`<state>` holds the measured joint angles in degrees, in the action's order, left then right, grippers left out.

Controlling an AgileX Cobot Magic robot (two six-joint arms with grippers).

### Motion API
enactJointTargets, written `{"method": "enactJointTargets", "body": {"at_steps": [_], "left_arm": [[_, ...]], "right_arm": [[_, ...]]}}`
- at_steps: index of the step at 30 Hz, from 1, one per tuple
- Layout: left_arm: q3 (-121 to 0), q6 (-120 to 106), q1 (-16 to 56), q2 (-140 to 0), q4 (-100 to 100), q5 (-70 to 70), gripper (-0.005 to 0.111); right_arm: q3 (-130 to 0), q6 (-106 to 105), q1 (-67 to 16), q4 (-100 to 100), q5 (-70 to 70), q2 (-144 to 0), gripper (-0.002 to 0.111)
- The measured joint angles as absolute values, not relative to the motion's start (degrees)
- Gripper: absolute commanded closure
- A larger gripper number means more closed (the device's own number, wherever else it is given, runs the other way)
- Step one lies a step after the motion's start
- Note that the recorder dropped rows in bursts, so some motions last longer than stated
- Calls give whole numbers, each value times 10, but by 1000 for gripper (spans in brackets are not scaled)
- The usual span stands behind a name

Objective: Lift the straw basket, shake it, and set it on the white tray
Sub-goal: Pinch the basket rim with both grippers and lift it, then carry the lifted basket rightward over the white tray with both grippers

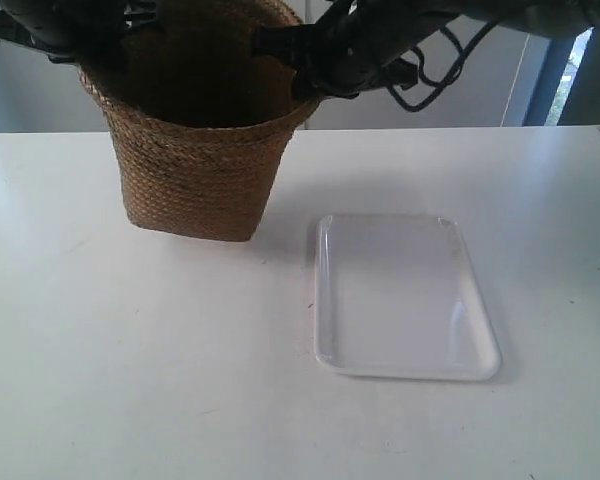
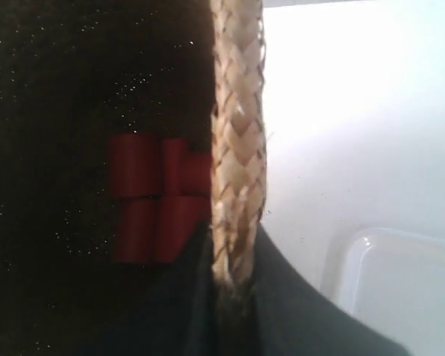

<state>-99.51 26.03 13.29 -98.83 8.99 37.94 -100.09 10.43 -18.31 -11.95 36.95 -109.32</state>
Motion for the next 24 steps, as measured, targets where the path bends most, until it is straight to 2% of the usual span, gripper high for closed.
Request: {"method": "enactJointTargets", "body": {"at_steps": [5, 24], "left_arm": [[-930, 335, 163, -942, 157, 328, 107], [-599, 381, 203, -671, 157, 109, 107]], "right_arm": [[-950, 105, -183, -113, 354, -1037, 108], [-563, 85, -213, -145, 177, -718, 108]]}}
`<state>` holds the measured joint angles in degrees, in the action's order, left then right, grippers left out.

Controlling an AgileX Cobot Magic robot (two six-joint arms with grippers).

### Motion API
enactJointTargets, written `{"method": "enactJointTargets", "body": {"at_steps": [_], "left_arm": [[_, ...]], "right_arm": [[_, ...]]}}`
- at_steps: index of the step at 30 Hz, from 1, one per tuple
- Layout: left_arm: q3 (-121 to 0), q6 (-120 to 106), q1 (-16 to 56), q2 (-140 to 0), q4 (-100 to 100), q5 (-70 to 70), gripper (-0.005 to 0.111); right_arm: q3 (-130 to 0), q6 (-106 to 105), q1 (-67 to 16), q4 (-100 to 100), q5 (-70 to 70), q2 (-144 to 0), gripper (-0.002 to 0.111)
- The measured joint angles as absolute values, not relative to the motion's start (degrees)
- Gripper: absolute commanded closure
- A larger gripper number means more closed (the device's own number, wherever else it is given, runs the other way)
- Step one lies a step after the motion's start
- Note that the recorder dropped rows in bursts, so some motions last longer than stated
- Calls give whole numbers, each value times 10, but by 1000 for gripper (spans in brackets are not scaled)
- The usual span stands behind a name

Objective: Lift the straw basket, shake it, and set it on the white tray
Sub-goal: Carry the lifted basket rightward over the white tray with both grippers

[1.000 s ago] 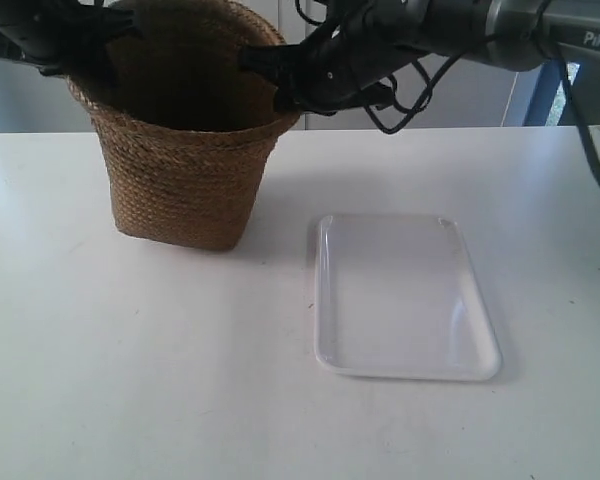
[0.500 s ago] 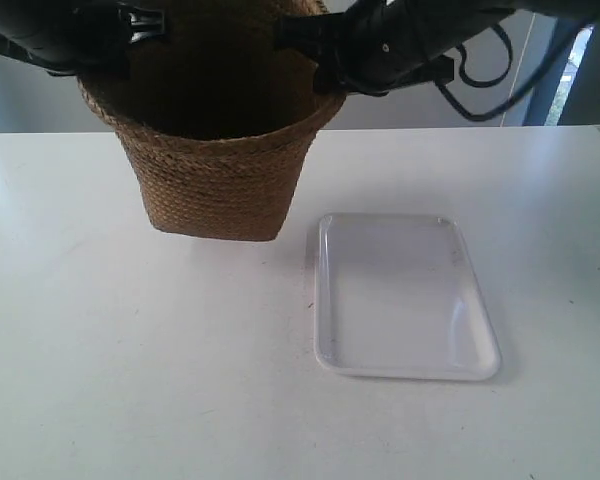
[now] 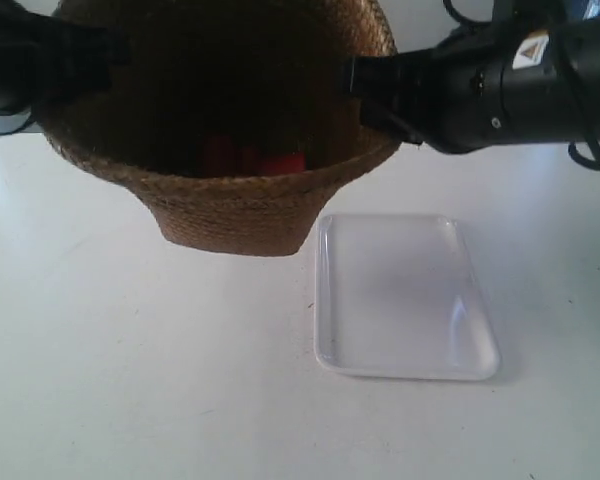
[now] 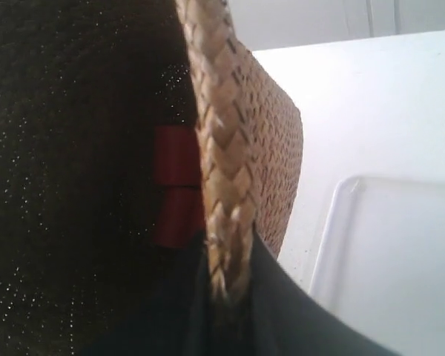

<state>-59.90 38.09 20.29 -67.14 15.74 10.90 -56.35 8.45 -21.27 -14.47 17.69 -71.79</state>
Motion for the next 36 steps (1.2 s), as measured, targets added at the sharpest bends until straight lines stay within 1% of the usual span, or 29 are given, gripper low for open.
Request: {"method": "enactJointTargets", "body": {"at_steps": [8, 22, 26, 31, 34, 36], "left_arm": [[-521, 381, 259, -597, 184, 108, 107], [-404, 389, 267, -501, 226, 72, 107], [-376, 404, 267, -496, 225, 58, 107], [-370, 427, 270, -495, 224, 41, 107], [-370, 434, 272, -495, 223, 37, 107], [-370, 440, 273, -495, 219, 35, 107]], "right_arm": [[-475, 85, -269, -140, 130, -679, 108], [-386, 170, -338, -111, 75, -619, 108], [-375, 176, -356, -74, 79, -598, 108], [-375, 180, -359, -35, 105, -569, 108], [-375, 200, -360, 11, 134, -554, 108], [-375, 258, -360, 91, 155, -542, 108]]}}
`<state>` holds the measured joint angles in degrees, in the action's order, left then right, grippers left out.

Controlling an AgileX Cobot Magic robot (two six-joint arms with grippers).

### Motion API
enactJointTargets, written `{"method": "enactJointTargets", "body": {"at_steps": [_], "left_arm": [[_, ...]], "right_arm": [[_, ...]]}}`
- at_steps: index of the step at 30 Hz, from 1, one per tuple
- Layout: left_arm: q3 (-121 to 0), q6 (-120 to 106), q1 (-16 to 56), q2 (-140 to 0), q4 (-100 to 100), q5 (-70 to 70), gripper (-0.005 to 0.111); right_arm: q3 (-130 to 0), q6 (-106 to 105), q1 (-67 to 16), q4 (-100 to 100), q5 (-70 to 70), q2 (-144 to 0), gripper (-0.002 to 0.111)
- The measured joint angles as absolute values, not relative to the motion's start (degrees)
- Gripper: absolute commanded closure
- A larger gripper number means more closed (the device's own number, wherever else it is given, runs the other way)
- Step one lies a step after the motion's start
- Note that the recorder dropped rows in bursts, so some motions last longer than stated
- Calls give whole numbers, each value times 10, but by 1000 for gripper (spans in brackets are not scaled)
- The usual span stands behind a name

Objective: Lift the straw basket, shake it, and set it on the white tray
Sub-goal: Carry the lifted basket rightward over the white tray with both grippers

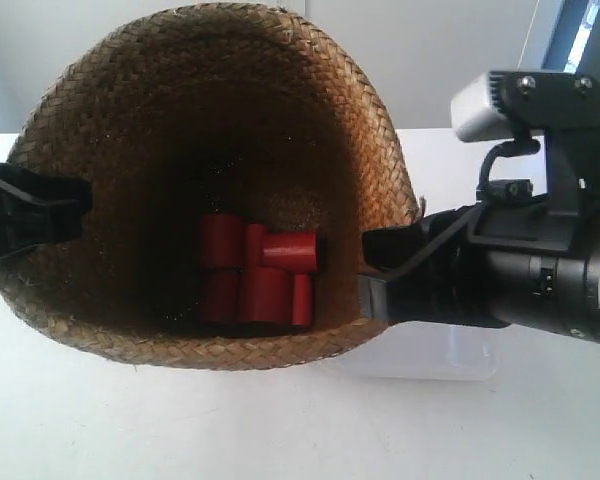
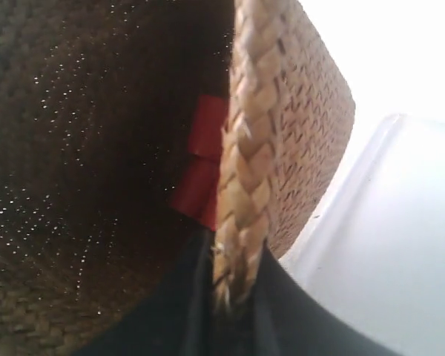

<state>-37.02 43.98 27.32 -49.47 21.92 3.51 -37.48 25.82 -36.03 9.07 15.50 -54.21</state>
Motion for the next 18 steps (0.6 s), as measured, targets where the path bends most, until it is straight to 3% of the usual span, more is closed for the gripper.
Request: {"method": "enactJointTargets", "body": {"at_steps": [6, 18], "left_arm": [[-370, 456, 272, -497, 237, 0, 107], [-370, 454, 262, -523, 248, -19, 107]], "right_arm": [[-386, 549, -366, 436, 156, -521, 108], [-385, 590, -366, 448, 141, -547, 108]]}}
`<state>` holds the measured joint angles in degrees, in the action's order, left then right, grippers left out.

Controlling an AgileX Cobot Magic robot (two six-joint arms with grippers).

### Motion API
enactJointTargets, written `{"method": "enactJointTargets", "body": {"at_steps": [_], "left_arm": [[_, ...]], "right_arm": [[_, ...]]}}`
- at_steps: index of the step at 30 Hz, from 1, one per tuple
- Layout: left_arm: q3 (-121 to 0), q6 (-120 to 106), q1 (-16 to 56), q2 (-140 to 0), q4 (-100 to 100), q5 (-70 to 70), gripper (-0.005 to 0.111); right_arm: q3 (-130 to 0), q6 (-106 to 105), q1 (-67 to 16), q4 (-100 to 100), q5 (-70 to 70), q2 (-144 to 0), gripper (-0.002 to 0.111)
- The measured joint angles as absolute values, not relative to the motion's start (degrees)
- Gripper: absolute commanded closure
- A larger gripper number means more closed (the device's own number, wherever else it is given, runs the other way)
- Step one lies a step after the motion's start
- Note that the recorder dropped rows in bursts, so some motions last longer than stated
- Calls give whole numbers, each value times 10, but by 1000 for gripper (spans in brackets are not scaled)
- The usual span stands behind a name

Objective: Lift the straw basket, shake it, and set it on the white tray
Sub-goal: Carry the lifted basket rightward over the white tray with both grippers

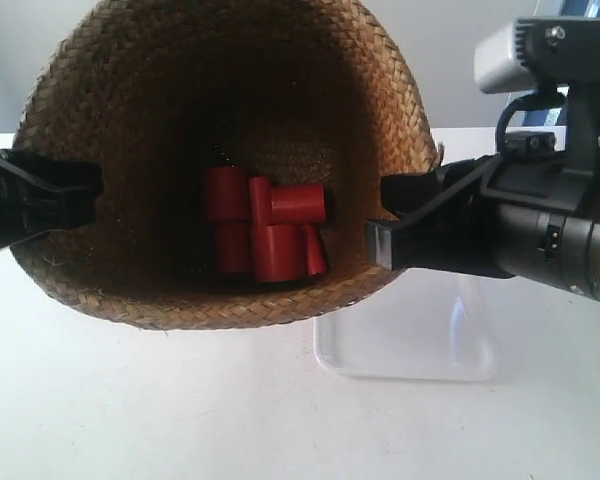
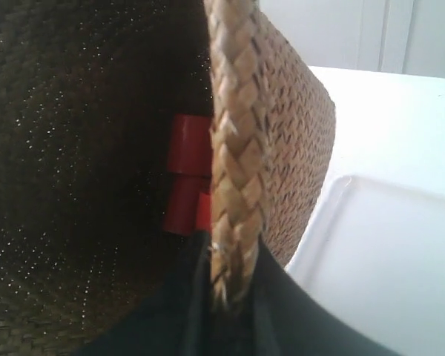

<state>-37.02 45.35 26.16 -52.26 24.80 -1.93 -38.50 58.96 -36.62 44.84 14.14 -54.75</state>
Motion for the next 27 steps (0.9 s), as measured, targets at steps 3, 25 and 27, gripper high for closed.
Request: {"method": "enactJointTargets", "body": {"at_steps": [3, 25, 27], "left_arm": [[-370, 451, 260, -543, 250, -48, 107], [-370, 454, 208, -568, 222, -115, 107], [-370, 455, 208, -568, 222, -117, 107]], "right_arm": [[-373, 590, -366, 443, 136, -548, 108], [-368, 569, -366, 410, 117, -548, 108], [-368, 551, -366, 410, 122, -550, 108]]}}
